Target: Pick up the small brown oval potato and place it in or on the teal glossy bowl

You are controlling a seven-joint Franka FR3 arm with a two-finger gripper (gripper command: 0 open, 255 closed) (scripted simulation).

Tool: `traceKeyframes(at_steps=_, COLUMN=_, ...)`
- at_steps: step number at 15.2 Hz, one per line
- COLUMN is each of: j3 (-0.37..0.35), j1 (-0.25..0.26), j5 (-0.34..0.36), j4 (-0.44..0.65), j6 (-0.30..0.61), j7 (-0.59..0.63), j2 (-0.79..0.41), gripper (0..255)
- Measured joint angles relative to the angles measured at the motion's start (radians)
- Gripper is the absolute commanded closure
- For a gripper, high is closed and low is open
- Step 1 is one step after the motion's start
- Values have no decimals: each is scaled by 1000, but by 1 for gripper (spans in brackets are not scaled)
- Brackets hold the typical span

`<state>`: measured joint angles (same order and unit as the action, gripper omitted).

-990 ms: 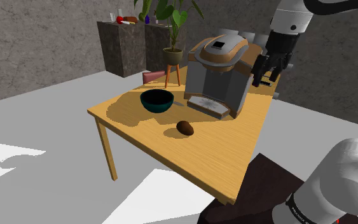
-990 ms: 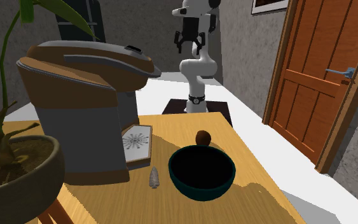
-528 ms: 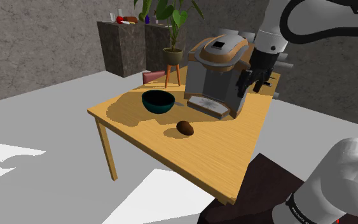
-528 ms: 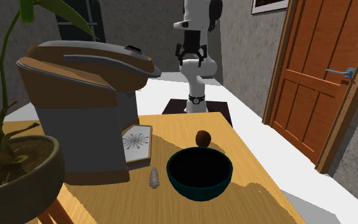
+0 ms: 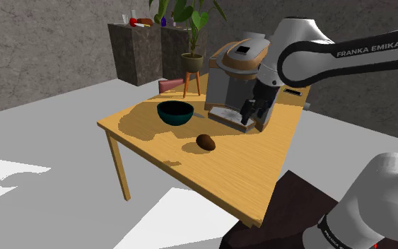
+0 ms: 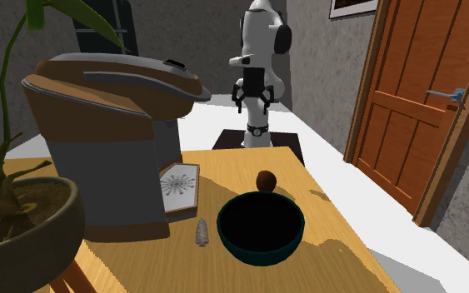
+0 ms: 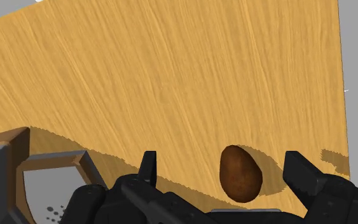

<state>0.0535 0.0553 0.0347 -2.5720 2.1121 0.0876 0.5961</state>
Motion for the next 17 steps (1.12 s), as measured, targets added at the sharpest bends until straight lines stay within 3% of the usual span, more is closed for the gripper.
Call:
traceKeyframes(at_steps=12, j3=25, j1=92, j5=-100, j4=5, j6=518, j7=-124, j2=-419, gripper=0)
traceKeyframes(at_steps=17, j3=19, j1=129, j5=-183, j4=64, j6=663, j7=-196, j2=-590, gripper=0)
